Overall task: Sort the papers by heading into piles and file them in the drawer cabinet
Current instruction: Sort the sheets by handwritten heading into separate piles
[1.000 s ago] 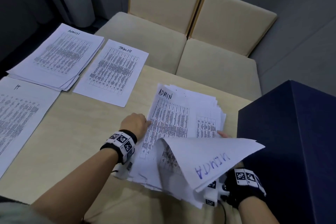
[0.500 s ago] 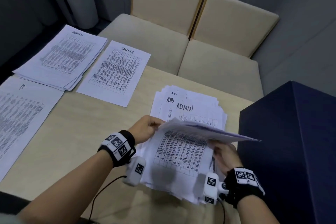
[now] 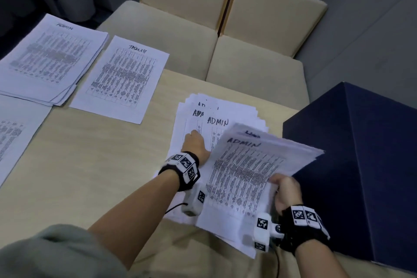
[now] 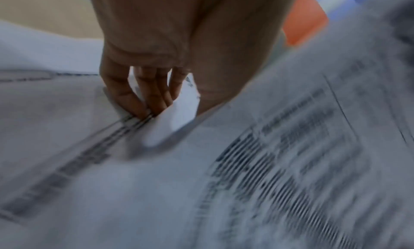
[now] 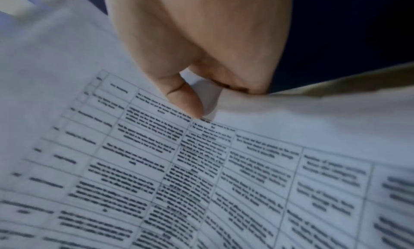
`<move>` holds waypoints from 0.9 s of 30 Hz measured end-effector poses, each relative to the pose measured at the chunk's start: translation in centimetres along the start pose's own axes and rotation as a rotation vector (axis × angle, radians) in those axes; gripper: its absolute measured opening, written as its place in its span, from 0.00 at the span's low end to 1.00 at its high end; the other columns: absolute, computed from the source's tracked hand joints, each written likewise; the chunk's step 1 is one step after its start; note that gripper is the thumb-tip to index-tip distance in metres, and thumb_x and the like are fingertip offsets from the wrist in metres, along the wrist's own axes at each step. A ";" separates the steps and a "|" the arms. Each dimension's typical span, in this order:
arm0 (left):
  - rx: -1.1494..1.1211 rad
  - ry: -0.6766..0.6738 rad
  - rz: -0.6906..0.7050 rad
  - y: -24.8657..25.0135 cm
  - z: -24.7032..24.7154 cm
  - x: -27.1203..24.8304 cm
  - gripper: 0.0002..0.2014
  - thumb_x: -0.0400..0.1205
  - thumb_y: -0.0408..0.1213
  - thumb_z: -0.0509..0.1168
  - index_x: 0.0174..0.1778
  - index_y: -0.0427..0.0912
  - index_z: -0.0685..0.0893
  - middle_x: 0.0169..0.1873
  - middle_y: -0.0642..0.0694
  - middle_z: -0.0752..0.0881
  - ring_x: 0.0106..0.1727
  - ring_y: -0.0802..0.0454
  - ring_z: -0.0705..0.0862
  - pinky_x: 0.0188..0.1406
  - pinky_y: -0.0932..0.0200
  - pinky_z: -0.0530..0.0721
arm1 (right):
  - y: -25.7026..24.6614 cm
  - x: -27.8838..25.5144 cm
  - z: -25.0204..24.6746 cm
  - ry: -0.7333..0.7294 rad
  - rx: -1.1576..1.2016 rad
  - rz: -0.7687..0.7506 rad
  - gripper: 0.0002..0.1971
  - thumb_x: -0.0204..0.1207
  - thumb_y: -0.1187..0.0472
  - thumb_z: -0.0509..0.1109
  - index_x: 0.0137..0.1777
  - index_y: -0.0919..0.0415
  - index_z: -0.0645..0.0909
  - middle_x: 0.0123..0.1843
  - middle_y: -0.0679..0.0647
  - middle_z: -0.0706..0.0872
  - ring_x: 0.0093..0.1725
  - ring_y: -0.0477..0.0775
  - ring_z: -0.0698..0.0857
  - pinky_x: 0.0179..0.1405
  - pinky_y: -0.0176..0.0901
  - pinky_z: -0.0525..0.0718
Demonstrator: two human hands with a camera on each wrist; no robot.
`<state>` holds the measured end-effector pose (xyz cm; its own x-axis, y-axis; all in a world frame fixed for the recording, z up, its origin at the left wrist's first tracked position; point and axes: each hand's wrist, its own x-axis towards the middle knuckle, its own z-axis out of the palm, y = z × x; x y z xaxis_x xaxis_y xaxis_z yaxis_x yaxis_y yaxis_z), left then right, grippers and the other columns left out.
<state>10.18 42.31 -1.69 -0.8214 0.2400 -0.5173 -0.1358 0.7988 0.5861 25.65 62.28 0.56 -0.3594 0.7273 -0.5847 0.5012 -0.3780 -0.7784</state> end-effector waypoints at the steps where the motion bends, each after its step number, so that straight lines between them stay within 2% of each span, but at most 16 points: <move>1: 0.108 -0.010 0.031 0.2 0.3 -0.3 0.22 0.79 0.35 0.70 0.65 0.32 0.72 0.61 0.36 0.79 0.60 0.35 0.82 0.54 0.47 0.82 | 0.1 0.1 -0.4 0.005 -0.022 -0.018 0.13 0.66 0.76 0.67 0.51 0.75 0.81 0.41 0.61 0.83 0.41 0.60 0.80 0.39 0.46 0.78; 3: 0.205 -0.015 0.165 0.3 0.6 -1.0 0.09 0.82 0.30 0.62 0.57 0.33 0.80 0.55 0.37 0.85 0.54 0.36 0.85 0.53 0.48 0.85 | 0.3 0.2 -1.0 0.023 -0.075 -0.048 0.11 0.66 0.74 0.68 0.49 0.75 0.83 0.43 0.58 0.83 0.43 0.56 0.80 0.40 0.46 0.76; 4: 0.153 -0.009 0.246 0.1 0.6 -1.2 0.08 0.83 0.30 0.60 0.51 0.33 0.83 0.51 0.36 0.87 0.51 0.37 0.86 0.52 0.46 0.86 | 0.3 0.2 -1.2 0.023 -0.077 -0.055 0.10 0.65 0.73 0.69 0.47 0.73 0.83 0.42 0.58 0.83 0.42 0.56 0.79 0.40 0.46 0.76; 6: -0.043 -0.029 0.369 -0.6 0.3 -1.2 0.10 0.83 0.28 0.59 0.42 0.31 0.85 0.43 0.36 0.89 0.44 0.43 0.86 0.47 0.47 0.87 | 0.2 0.1 -1.5 -0.001 -0.046 -0.087 0.08 0.66 0.74 0.70 0.46 0.71 0.83 0.39 0.59 0.82 0.40 0.57 0.79 0.38 0.45 0.75; 7: -0.133 -0.045 0.398 -1.2 0.1 -1.0 0.10 0.82 0.25 0.59 0.40 0.31 0.85 0.39 0.39 0.89 0.40 0.47 0.84 0.43 0.53 0.87 | 0.1 0.1 -1.4 -0.029 -0.031 -0.100 0.08 0.67 0.76 0.70 0.46 0.71 0.83 0.38 0.59 0.84 0.39 0.57 0.81 0.38 0.44 0.77; 10: -0.325 -0.174 0.409 -2.1 -1.6 -1.5 0.19 0.76 0.14 0.57 0.37 0.36 0.90 0.31 0.43 0.87 0.28 0.55 0.80 0.29 0.63 0.79 | 0.1 -0.2 -0.8 -0.130 0.051 -0.133 0.11 0.69 0.81 0.70 0.48 0.71 0.86 0.42 0.59 0.92 0.43 0.57 0.89 0.43 0.43 0.84; 12: -0.456 -0.212 0.362 -2.4 -2.5 -2.0 0.27 0.73 0.10 0.55 0.29 0.46 0.89 0.34 0.40 0.89 0.31 0.58 0.83 0.31 0.63 0.79 | 0.6 -0.1 -0.4 -0.174 0.095 -0.163 0.12 0.70 0.81 0.69 0.49 0.69 0.87 0.44 0.58 0.92 0.46 0.57 0.88 0.45 0.41 0.86; 13: -0.510 -0.192 0.325 -2.6 -2.7 -1.9 0.28 0.72 0.09 0.55 0.31 0.47 0.88 0.42 0.39 0.90 0.37 0.58 0.85 0.34 0.62 0.81 | 0.8 -0.2 -0.3 -0.180 0.117 -0.162 0.10 0.72 0.80 0.69 0.48 0.68 0.86 0.44 0.58 0.91 0.47 0.59 0.87 0.42 0.40 0.86; 15: -0.478 0.004 0.202 -2.8 -3.0 -1.6 0.24 0.72 0.11 0.55 0.41 0.42 0.88 0.53 0.40 0.88 0.49 0.51 0.86 0.43 0.58 0.82 | 1.0 -0.6 0.1 -0.175 0.146 -0.159 0.08 0.72 0.76 0.70 0.50 0.71 0.85 0.43 0.59 0.90 0.45 0.59 0.87 0.37 0.40 0.86; 17: -0.329 0.283 0.021 -3.6 -3.1 -1.0 0.18 0.75 0.17 0.58 0.48 0.41 0.87 0.53 0.41 0.88 0.54 0.45 0.86 0.50 0.58 0.82 | 1.0 -0.5 0.7 -0.141 0.162 -0.144 0.06 0.71 0.76 0.69 0.46 0.70 0.85 0.35 0.55 0.90 0.35 0.56 0.87 0.28 0.35 0.84; 19: -0.210 0.311 -0.110 -4.0 -3.0 -0.9 0.11 0.78 0.29 0.67 0.56 0.37 0.83 0.54 0.40 0.87 0.56 0.42 0.85 0.54 0.55 0.82 | 1.0 0.2 1.2 -0.087 0.160 -0.140 0.09 0.73 0.76 0.68 0.38 0.64 0.85 0.27 0.48 0.88 0.32 0.56 0.83 0.23 0.32 0.81; 20: -0.155 0.250 -0.137 -4.2 -2.7 -0.9 0.15 0.78 0.36 0.70 0.59 0.35 0.81 0.54 0.40 0.86 0.57 0.41 0.85 0.54 0.53 0.82 | 1.2 0.9 1.3 -0.066 0.159 -0.151 0.10 0.72 0.74 0.69 0.36 0.60 0.86 0.27 0.47 0.88 0.35 0.56 0.82 0.27 0.33 0.82; 22: -0.015 0.135 -0.116 -4.1 -1.9 -1.1 0.21 0.78 0.44 0.73 0.60 0.37 0.78 0.54 0.41 0.84 0.56 0.40 0.84 0.51 0.52 0.82 | 1.2 1.6 1.3 -0.074 0.146 -0.191 0.07 0.67 0.58 0.74 0.44 0.53 0.90 0.39 0.47 0.90 0.46 0.57 0.83 0.45 0.42 0.84; 24: 0.125 0.126 -0.022 -4.0 -1.4 -1.3 0.10 0.79 0.43 0.70 0.50 0.43 0.79 0.50 0.42 0.85 0.49 0.41 0.83 0.45 0.52 0.82 | 1.0 1.4 1.4 -0.190 0.058 -0.200 0.22 0.63 0.45 0.72 0.59 0.43 0.88 0.55 0.53 0.88 0.55 0.56 0.83 0.59 0.52 0.80; 26: 0.143 0.143 0.093 -4.4 -1.2 -1.2 0.09 0.80 0.39 0.68 0.37 0.45 0.74 0.45 0.42 0.83 0.41 0.43 0.79 0.38 0.55 0.76 | 0.4 1.2 1.4 -0.270 0.042 -0.202 0.16 0.69 0.51 0.71 0.56 0.47 0.90 0.57 0.55 0.87 0.55 0.54 0.84 0.63 0.57 0.80; 27: 0.105 0.141 0.153 -4.7 -1.2 -1.3 0.11 0.80 0.38 0.68 0.36 0.45 0.73 0.42 0.43 0.80 0.39 0.44 0.76 0.37 0.56 0.72 | 0.4 1.2 1.4 -0.258 0.035 -0.190 0.09 0.71 0.55 0.71 0.49 0.50 0.90 0.51 0.52 0.90 0.49 0.51 0.86 0.65 0.60 0.80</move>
<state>11.18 37.54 -3.04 -0.8983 0.2895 -0.3306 0.0490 0.8136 0.5793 24.32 62.20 -0.71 -0.6337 0.6192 -0.4637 0.3802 -0.2727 -0.8838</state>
